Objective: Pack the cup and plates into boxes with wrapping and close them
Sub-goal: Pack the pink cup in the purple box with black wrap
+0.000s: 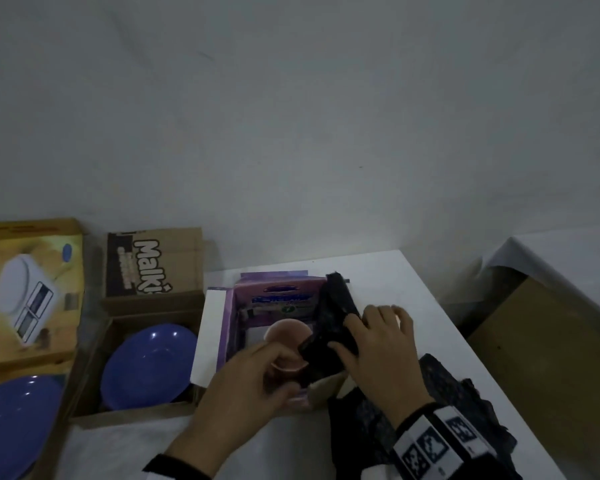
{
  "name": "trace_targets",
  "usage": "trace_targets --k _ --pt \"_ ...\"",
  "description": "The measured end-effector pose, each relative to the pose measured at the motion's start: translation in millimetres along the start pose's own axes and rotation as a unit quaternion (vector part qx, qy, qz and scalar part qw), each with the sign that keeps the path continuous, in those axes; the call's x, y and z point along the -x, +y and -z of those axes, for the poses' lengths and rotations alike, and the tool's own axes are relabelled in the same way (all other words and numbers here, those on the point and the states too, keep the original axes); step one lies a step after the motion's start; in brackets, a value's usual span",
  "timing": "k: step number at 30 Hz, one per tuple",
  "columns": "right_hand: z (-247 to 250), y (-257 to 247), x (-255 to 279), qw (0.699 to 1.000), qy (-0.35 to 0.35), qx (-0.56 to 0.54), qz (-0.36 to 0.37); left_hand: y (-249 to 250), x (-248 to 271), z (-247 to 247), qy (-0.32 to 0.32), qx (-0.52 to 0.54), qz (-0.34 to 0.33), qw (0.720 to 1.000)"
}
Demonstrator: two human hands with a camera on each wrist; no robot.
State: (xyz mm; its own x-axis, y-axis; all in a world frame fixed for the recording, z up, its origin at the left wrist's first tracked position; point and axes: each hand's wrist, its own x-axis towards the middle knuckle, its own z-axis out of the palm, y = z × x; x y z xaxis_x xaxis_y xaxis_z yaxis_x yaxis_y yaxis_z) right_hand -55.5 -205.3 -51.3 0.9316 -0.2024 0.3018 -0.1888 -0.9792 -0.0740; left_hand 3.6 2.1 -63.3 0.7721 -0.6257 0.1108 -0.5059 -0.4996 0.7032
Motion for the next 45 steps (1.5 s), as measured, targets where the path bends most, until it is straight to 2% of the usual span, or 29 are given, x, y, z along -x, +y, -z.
trace_targets --k 1,4,7,9,11,13,15,19,21,22,24,26,28,30,32,36,38,41,45 --pt "3 1 -5 1.0 0.017 -0.003 0.008 -2 -6 4 0.023 -0.006 -0.006 1.0" --pt "12 -7 -19 0.997 0.001 -0.075 0.019 -14 -25 16 0.093 -0.066 -0.037 0.993" --pt "13 -20 -28 0.994 0.012 -0.089 0.054 -38 -38 15 0.107 -0.083 -0.003 0.991" --pt "13 -29 -31 0.992 0.022 -0.112 0.049 -49 -38 9 0.107 -0.032 0.037 0.993" --pt "8 -32 -31 0.991 -0.001 -0.126 0.037 -52 -37 3 0.121 0.031 0.058 0.991" --pt "6 -30 -28 0.99 -0.084 -0.094 0.062 -50 -37 0 0.122 0.047 0.076 0.989" --pt "15 -32 -26 0.975 -0.187 -0.03 0.119 -48 -38 -1 0.123 0.04 0.089 0.988" --pt "39 -47 -26 0.912 -0.371 0.059 0.162 -48 -38 -3 0.123 0.031 0.103 0.987" --pt "39 -51 -33 0.886 -0.427 0.071 0.166 -49 -38 -4 0.124 0.031 0.1 0.987" --pt "35 -51 -37 0.886 -0.434 0.056 0.152 -50 -38 -4 0.123 0.03 0.095 0.987" --pt "23 -51 -43 0.908 -0.398 0.038 0.126 -51 -38 -4 0.12 0.024 0.087 0.989" --pt "20 -56 -43 0.928 -0.349 0.059 0.117 -51 -37 -4 0.118 0.016 0.077 0.99" --pt "19 -60 -40 0.932 -0.326 0.091 0.129 -50 -37 -2 0.109 -0.007 0.071 0.992" --pt "22 -59 -38 0.923 -0.338 0.106 0.148 -48 -37 0 0.074 -0.067 0.077 0.992" --pt "25 -56 -39 0.908 -0.39 0.069 0.134 -43 -39 1 0.031 -0.14 0.086 0.986" --pt "7 -59 -43 0.838 -0.541 0.006 0.072 -38 -41 4 -0.001 -0.198 0.095 0.976" --pt "-13 -64 -42 0.815 -0.577 -0.009 0.061 -39 -40 4 0.002 -0.196 0.084 0.977" --pt "-10 -69 -45 0.82 -0.57 -0.009 0.042 -40 -38 5 0.013 -0.182 0.069 0.981" --pt "8 -59 -60 0.881 -0.462 0.051 0.091 -38 -39 5 0.021 -0.17 0.057 0.984"
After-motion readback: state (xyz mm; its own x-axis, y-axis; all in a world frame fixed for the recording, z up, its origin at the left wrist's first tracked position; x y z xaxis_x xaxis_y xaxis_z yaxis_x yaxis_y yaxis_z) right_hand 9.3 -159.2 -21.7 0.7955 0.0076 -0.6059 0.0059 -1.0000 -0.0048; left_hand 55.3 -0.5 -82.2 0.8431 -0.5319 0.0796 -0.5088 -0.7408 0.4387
